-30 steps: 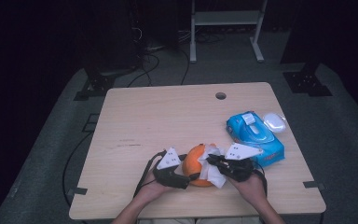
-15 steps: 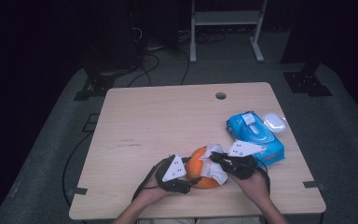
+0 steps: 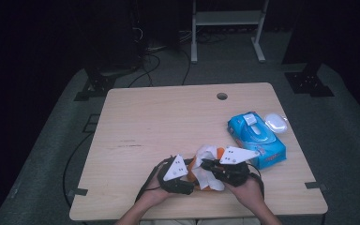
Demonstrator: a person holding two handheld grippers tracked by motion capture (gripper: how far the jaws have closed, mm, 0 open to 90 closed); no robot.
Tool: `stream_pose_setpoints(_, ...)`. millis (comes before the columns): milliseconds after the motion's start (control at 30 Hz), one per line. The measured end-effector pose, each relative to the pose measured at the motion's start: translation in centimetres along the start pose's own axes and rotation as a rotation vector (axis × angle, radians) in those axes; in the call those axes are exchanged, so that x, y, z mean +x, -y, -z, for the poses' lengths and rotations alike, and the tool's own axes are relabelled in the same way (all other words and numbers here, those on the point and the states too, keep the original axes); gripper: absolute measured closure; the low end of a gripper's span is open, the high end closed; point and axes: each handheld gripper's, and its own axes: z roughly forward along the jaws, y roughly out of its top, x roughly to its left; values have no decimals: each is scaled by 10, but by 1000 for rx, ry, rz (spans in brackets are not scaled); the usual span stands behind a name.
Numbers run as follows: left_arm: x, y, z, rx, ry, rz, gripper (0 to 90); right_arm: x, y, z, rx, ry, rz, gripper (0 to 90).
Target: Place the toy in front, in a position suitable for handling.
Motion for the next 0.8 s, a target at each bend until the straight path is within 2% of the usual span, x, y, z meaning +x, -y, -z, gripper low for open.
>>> stream_pose_setpoints(33, 0, 0, 0, 0, 0, 0, 330, 0, 0, 0, 0, 0, 0, 850)
stream_pose_setpoints(67, -4, -1, 0, 9, -10, -61, 334, 2, -3, -2, 11, 3, 29, 850)
stream_pose_setpoints(133, -4, -1, 0, 9, -11, -66, 337, 1, -3, -2, 15, 12, 34, 850)
stream_pose_setpoints(167, -4, 0, 1, 10, -7, -67, 338, -9, -1, 1, 7, 31, 8, 850)
stream_pose_setpoints(267, -3, 2, 1, 10, -5, -67, 338, -26, 6, 8, 13, 88, -30, 850)
stream_pose_setpoints(300, -3, 2, 1, 10, -5, -67, 338, -26, 6, 8, 13, 88, -30, 850)
stream_pose_setpoints(333, -3, 2, 0, 6, -4, -66, 338, -36, 12, 12, 16, 105, -72, 850)
stream_pose_setpoints(467, -4, 1, -1, 12, 0, -84, 339, -37, 14, 15, 18, 114, -86, 850)
stream_pose_setpoints(500, -4, 2, 0, 12, 0, -98, 340, -29, 10, 14, 4, 98, -59, 851)
stream_pose_setpoints(533, -4, 2, 0, 12, 0, -98, 341, -29, 10, 14, 4, 98, -59, 851)
stream_pose_setpoints(567, -6, 2, 0, 18, 0, -120, 342, -17, 5, 10, -4, 48, -43, 850)
stream_pose_setpoints(600, -6, 2, 0, 18, 0, -120, 343, -12, 3, 6, 0, 38, -18, 849)
stream_pose_setpoints(633, -7, 2, 0, 22, -4, -124, 344, -9, 1, 3, 10, 49, 6, 849)
stream_pose_setpoints(700, -6, 2, 1, 21, -5, -120, 345, -9, 0, 3, 18, 56, 16, 850)
stream_pose_setpoints(733, -6, 3, 0, 14, -4, -112, 345, -18, 2, 4, 17, 60, -18, 849)
stream_pose_setpoints(800, -5, 3, 1, 17, -4, -108, 345, -31, 8, 9, 21, 90, -58, 849)
